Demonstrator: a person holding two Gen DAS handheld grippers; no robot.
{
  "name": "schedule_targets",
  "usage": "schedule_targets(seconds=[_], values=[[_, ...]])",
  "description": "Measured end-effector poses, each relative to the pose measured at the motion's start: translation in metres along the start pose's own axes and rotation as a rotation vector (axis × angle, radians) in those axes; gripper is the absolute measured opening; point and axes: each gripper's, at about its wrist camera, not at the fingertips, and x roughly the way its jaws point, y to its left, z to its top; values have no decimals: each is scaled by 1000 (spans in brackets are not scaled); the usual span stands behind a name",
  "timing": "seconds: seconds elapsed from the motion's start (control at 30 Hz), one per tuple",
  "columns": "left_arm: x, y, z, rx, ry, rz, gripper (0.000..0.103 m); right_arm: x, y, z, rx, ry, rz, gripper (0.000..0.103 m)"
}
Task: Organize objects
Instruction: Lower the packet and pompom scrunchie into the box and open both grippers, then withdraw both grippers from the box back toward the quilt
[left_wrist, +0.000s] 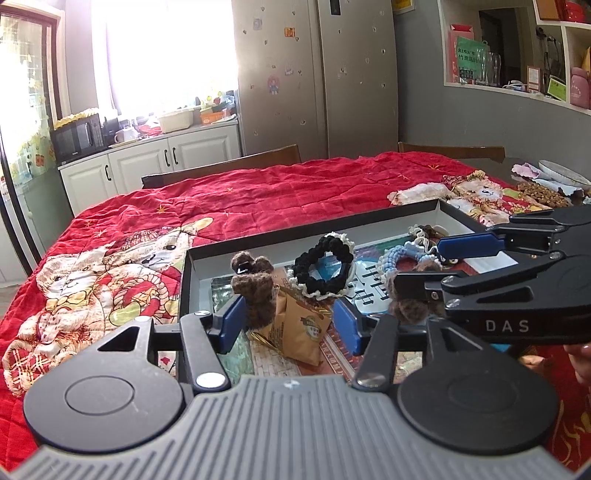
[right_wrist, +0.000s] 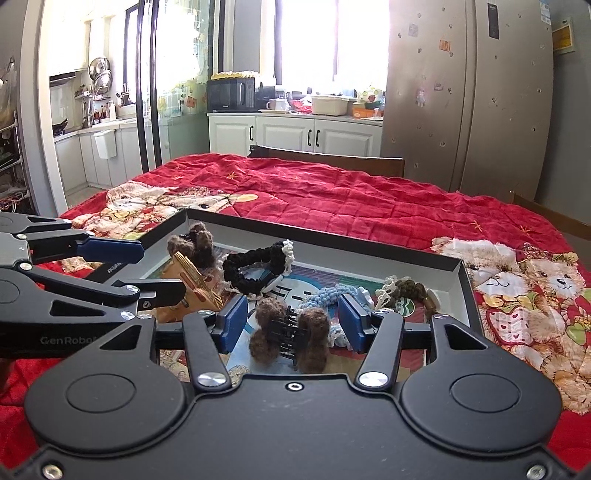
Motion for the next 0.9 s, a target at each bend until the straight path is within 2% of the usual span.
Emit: schedule_targets(seconds=[0.5,0.9], values=[[-34,-5,13,23,-60,-26,70,-37,0,10,12,-50,13,53],[-61,-13,16,52,-96,-62,71,-85,-11,9,45,-79,13,53]])
